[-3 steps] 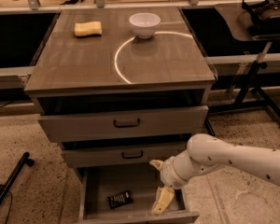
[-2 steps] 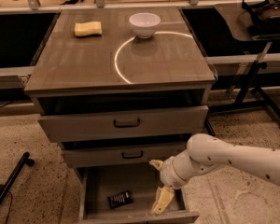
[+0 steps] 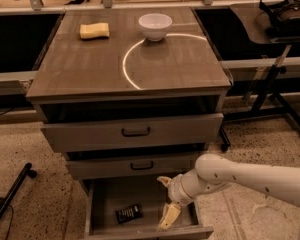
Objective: Pick rxbar chocolate from bottom drawer and place on counter
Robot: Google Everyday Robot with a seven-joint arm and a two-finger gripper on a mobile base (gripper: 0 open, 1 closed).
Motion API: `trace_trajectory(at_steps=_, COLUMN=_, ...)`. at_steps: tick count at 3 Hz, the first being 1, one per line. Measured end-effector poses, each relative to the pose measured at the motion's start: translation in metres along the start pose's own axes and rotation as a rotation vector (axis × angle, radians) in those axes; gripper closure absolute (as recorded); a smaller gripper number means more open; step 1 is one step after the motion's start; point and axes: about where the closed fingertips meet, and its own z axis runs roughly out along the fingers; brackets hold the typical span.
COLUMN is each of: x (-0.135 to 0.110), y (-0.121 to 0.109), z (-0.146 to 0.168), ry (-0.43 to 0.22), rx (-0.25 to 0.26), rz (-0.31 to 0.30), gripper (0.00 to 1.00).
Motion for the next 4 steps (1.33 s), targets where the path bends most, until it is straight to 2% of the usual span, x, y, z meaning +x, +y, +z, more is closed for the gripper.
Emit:
trace_trajectory(at_steps=1, x=0.017, y=-0.013, z=0.04, ry=-0.021, rx=-0.01, rz=-0.023, gripper=0.0)
trace_trajectory(at_steps=2, x=0.037, y=-0.043, z=0.115, ry=-0.078, rx=-0.049, rz=-0.041, gripper=0.0)
trace_trajectory(at_steps=3, x=0.037, y=-0.043, z=0.115, ry=-0.078, rx=-0.049, rz=-0.041, gripper=0.0)
trace_trajectory(at_steps=4, x=0.044, y=-0.057, z=0.13, ry=-0.109, rx=-0.037, rz=-0.071, gripper=0.0)
